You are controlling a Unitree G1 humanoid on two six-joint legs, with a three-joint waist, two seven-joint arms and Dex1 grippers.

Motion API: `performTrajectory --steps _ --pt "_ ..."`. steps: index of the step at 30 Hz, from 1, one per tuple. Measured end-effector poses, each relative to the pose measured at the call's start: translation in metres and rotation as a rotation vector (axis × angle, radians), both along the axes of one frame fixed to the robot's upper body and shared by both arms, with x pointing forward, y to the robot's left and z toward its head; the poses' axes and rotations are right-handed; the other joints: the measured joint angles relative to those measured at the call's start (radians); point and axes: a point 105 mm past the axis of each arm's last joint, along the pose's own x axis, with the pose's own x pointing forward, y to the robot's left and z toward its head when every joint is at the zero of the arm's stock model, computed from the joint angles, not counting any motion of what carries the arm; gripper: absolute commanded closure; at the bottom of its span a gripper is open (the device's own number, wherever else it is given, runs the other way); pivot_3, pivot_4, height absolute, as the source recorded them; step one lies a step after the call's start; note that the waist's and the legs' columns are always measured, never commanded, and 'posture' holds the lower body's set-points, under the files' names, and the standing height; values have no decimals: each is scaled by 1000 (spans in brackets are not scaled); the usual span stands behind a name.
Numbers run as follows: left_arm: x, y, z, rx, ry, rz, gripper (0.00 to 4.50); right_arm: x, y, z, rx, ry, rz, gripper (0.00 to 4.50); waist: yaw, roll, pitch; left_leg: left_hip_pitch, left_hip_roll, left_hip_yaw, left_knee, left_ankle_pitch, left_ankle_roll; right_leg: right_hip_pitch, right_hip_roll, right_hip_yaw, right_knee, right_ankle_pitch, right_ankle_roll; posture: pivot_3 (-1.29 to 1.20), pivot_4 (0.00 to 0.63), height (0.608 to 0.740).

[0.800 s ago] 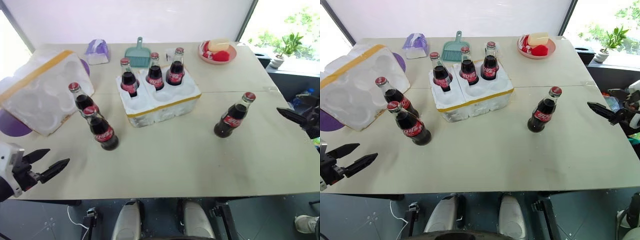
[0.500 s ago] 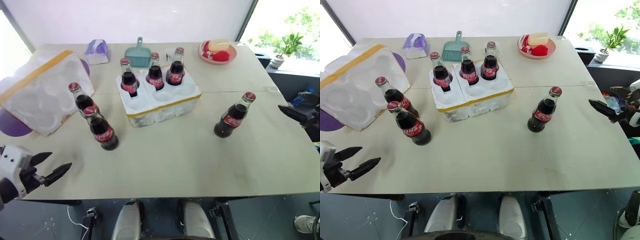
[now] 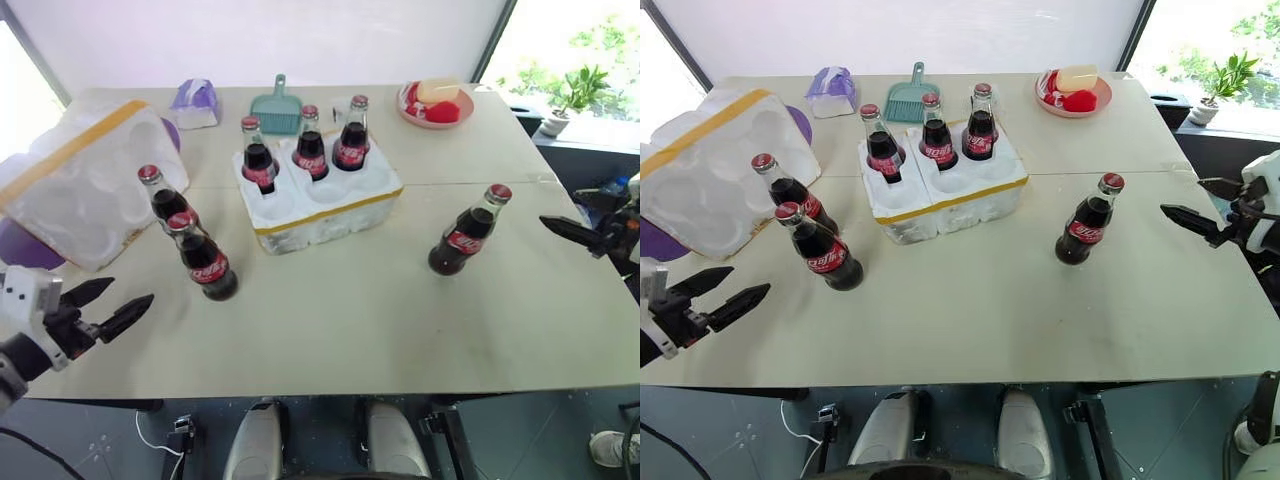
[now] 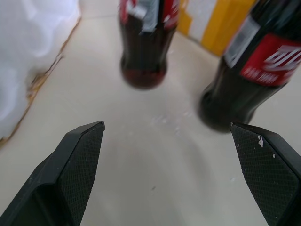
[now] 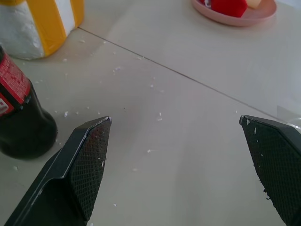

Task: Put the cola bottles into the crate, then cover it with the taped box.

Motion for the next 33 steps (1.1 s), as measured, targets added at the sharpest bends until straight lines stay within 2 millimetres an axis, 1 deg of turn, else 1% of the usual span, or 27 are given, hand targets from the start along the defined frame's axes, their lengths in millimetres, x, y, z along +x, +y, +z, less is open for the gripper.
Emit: performTrajectory --steps 2,3,4,5,6,7,8,10,11,13,16,18,23,25,31,33 --pt "3 -9 9 18 -20 -52 65 0 3 35 -19 -41 35 0 -1 3 1 0 0 0 0 0 0 0 0 0 0 0 0 0 150 736" --pt "5 -15 12 32 -24 -83 65 1 7 56 -25 -73 61 0 -2 3 1 0 0 0 -1 0 0 -1 0 0 0 0 0 0 150 736" --pt "5 -20 12 37 -22 -108 65 0 12 72 -29 -99 87 0 -2 3 0 1 0 0 -2 0 0 -1 0 0 0 0 0 0 150 736" --pt "7 -26 10 31 -11 -133 65 2 23 89 -28 -108 137 0 -5 3 1 1 0 1 -2 0 0 -1 0 0 0 0 0 0 150 736" --pt "9 -33 9 26 -9 -159 65 2 33 100 -29 -109 186 0 -6 3 1 1 0 1 -3 0 0 -2 0 0 0 0 0 0 150 736" --pt "10 -38 10 26 -11 -178 65 2 38 106 -34 -108 214 0 -5 3 1 1 0 1 -4 0 0 -2 0 0 0 0 0 0 150 736" --pt "10 -43 9 27 -11 -199 65 2 49 114 -30 -91 267 0 -6 3 1 1 0 1 -4 0 0 -2 0 1 0 0 0 0 150 736" --pt "13 -54 11 30 -23 -241 65 1 73 128 -33 -74 378 0 -4 4 1 1 0 2 -5 0 0 -4 0 2 1 0 1 0 150 736" --pt "16 -59 12 32 -28 -253 65 0 89 133 -44 -57 446 0 -4 4 1 1 0 1 -6 0 0 -4 0 1 1 2 3 0 150 736" --pt "20 -63 12 41 -36 -261 65 -2 107 135 -50 -34 522 0 -2 4 1 1 0 1 -7 0 0 -4 0 1 1 2 3 0 150 736" --pt "26 -66 7 51 -31 -265 65 -6 139 135 -51 -6 656 0 2 4 1 0 0 2 -7 0 0 -5 0 1 1 2 4 0 150 736" --pt "31 -69 6 56 -41 -268 65 -11 155 135 -54 3 730 0 5 4 2 0 0 1 -7 0 -1 -5 0 1 1 2 4 0 150 736" --pt "42 -69 0 51 -58 -249 65 -25 177 129 -42 35 850 0 4 3 2 -1 0 1 -6 0 -1 -5 0 1 2 2 4 0 150 736" --pt "45 -72 -2 52 -67 -257 65 -32 185 127 -38 50 895 0 4 3 2 -1 0 1 -6 0 0 -6 0 1 2 2 4 0 150 736" --pt "54 -77 -6 48 -88 -245 65 -45 199 119 -61 83 970 0 4 3 1 -1 0 1 -5 0 0 -6 0 1 3 2 4 0 150 736" --pt "54 -77 -6 51 -93 -249 567 -48 201 120 -62 83 982 0 4 3 1 -2 0 1 -5 0 0 -6 0 1 3 2 4 0 150 736"
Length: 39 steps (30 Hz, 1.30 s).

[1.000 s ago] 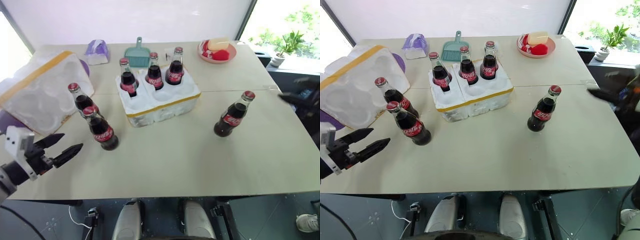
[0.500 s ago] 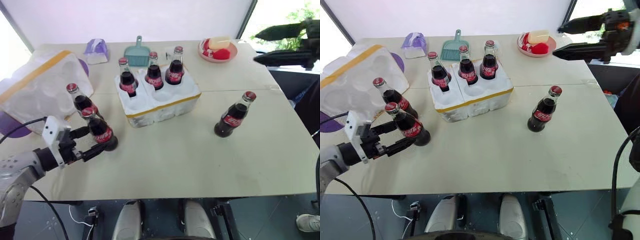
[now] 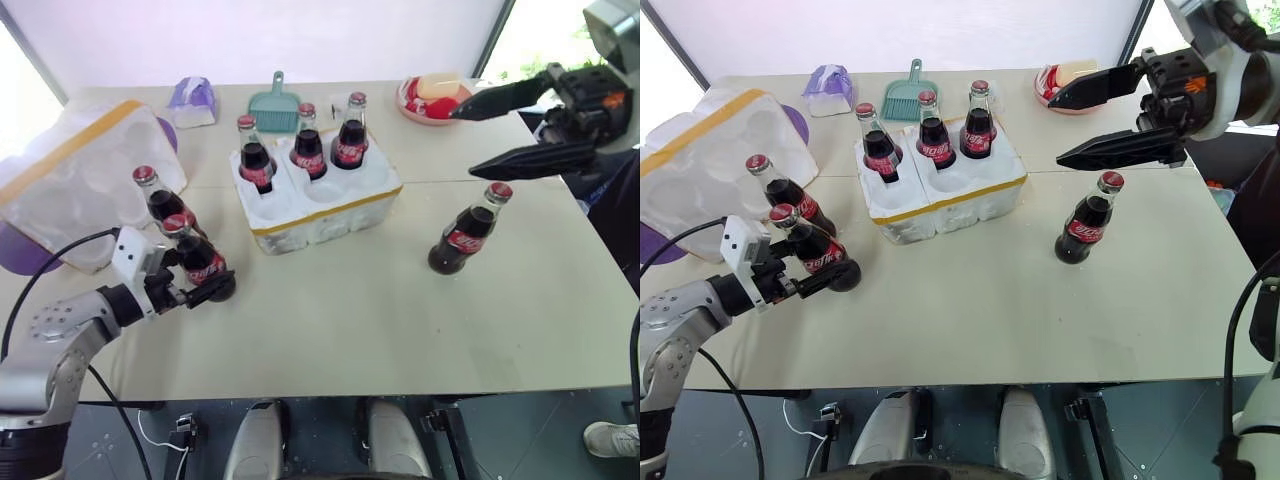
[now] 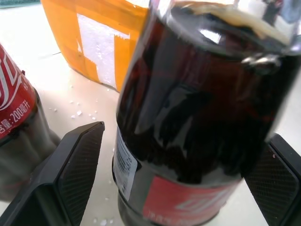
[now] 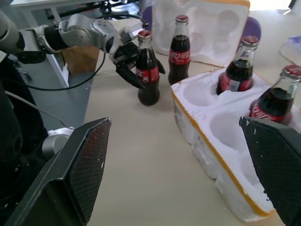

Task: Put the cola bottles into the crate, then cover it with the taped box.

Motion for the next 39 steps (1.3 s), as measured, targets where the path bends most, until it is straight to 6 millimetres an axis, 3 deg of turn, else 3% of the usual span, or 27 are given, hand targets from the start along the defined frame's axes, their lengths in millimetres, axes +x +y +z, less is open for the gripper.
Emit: performTrajectory --steps 3,9,14,19,22,27,33,39 --pt "-3 -1 2 -20 14 -21 1787 -5 2 1 1 -7 18 0 0 0 0 -1 0 0 0 0 0 0 0 0 0 0 0 0 150 736" --pt "-24 -20 20 -21 92 -178 1759 -7 1 -2 5 11 13 0 2 -1 1 -11 0 -3 6 0 0 -8 0 -2 2 0 0 0 150 736" --pt "-29 -51 63 -19 20 -338 1759 -5 0 -4 7 -12 1 0 5 -2 1 -11 0 -3 8 0 0 -7 0 -2 2 0 0 0 150 736" --pt "-9 -95 106 -144 -108 -435 1759 -1 1 -8 18 -26 -13 0 14 -3 1 -11 -1 -4 10 0 0 -5 0 -2 3 2 3 0 150 736" --pt "25 -122 125 -198 -158 -378 1759 1 3 -11 23 -24 -11 0 24 -4 1 -11 -2 -4 10 1 0 -5 0 -2 2 3 5 0 150 736" --pt "80 -149 125 -204 -155 -223 1759 1 3 -10 31 -44 -34 0 24 -4 1 -12 -2 -4 10 1 0 -5 0 -2 0 3 5 0 150 736" --pt "102 -166 114 -140 -165 -195 1759 2 -1 -17 42 -28 -67 0 21 -4 2 -12 -2 -3 9 2 -3 -6 0 -1 0 3 5 0 150 736" --pt "111 -170 86 -38 -96 -200 1759 1 -3 -19 55 -37 -93 0 23 -4 2 -12 -2 -3 9 1 -1 -6 0 -1 0 3 5 0 150 736"
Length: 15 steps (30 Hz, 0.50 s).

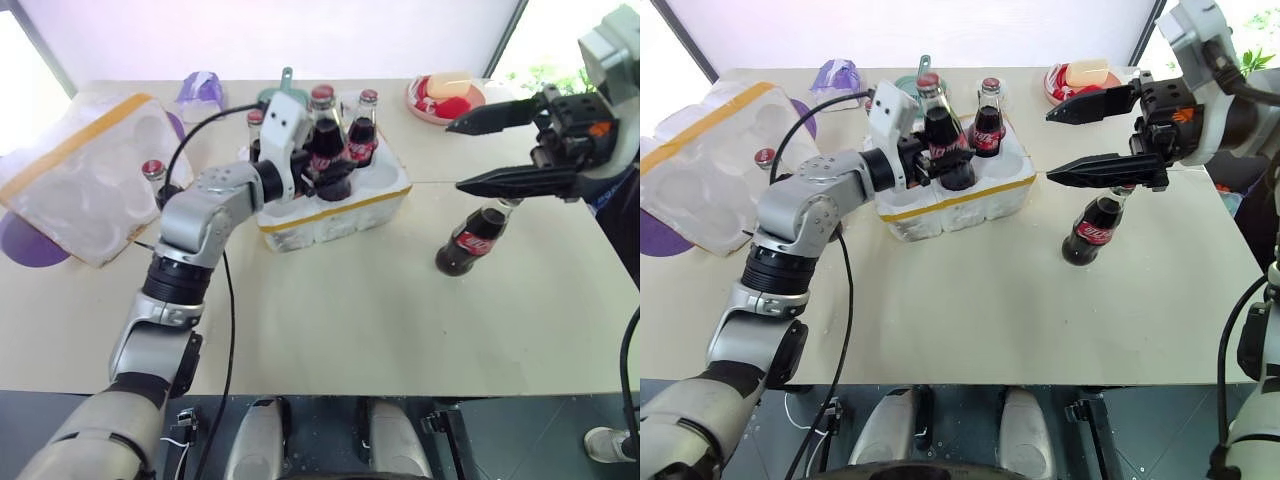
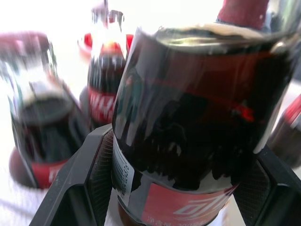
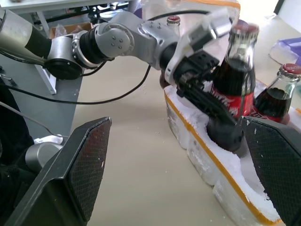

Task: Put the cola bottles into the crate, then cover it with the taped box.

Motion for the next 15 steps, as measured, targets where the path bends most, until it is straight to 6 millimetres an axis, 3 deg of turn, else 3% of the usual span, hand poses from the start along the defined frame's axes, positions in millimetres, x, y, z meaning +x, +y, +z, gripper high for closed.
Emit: performTrajectory --steps 5,9,10,12,15 --pt "3 -6 -5 34 17 -17 1759 3 -1 -4 7 10 -17 0 0 0 0 0 0 0 0 0 0 0 0 0 0 0 0 0 150 736" --pt "16 -13 -25 61 97 3 1759 5 4 -6 22 6 -5 0 2 0 0 0 0 0 1 0 0 1 0 0 0 0 0 0 150 736" --pt "19 -14 -25 59 101 1 721 5 4 -6 22 6 -5 0 3 0 0 0 0 0 1 0 0 1 0 0 0 0 0 0 150 736" --pt "23 -20 -22 60 101 -5 60 5 4 -6 21 4 -3 0 8 0 -1 1 0 0 2 0 0 3 0 0 0 1 1 0 150 736" --pt "28 -21 -22 67 88 4 60 5 4 -6 21 2 -4 0 3 0 -1 1 0 0 2 0 0 4 0 0 0 1 2 0 150 736"
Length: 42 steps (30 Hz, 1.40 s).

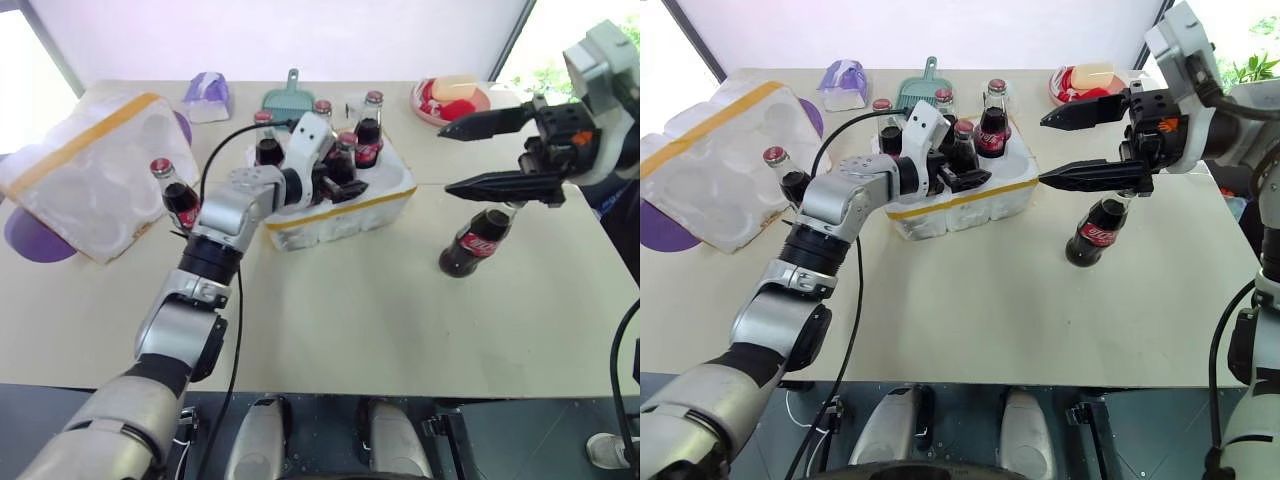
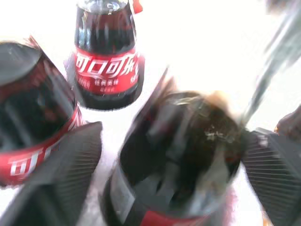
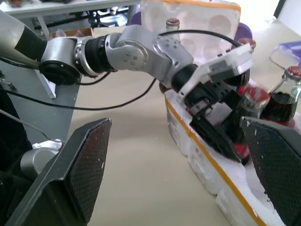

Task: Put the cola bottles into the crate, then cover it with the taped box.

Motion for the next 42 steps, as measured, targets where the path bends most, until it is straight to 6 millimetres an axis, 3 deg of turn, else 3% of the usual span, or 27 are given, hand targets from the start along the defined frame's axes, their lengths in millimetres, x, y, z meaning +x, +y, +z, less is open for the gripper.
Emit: performTrajectory --steps 4,6,14,20,24,29,37,42 --pt "-8 9 2 -23 -9 -12 60 -1 2 -1 -6 -6 -1 0 -7 0 0 0 0 0 -2 0 0 -2 0 0 0 0 0 0 150 736" --pt "-22 21 5 -63 -18 -29 60 -2 2 -3 -8 2 1 0 -14 0 0 0 0 0 -3 1 -2 -3 0 1 0 0 0 0 150 736" --pt "-120 104 32 -195 -134 -45 60 -3 0 -9 1 25 -1 0 -22 0 0 0 1 0 -2 0 0 -2 0 1 0 0 0 0 150 736" --pt "-155 162 8 -163 -49 205 60 -1 1 -8 6 19 17 0 -24 0 0 0 1 -1 -1 0 0 -1 0 1 0 0 -1 0 150 736" --pt "-159 202 -4 -111 -52 440 60 4 4 -8 15 23 27 0 -22 0 0 0 1 -1 -2 0 0 -1 0 1 0 0 -1 0 150 736" --pt "-153 227 -15 -84 -92 603 60 6 10 -10 7 22 46 0 -20 0 0 0 1 -1 -2 0 0 -1 0 1 0 0 -1 0 150 736" --pt "-133 236 -34 -71 -90 679 60 6 10 -9 9 28 37 0 -19 0 0 0 1 0 -2 0 0 -1 0 0 0 0 -1 0 150 736" --pt "-110 230 -35 -66 -109 665 60 4 10 -7 10 14 25 0 -15 0 0 0 1 0 -2 0 0 -1 0 0 0 0 -1 0 150 736"
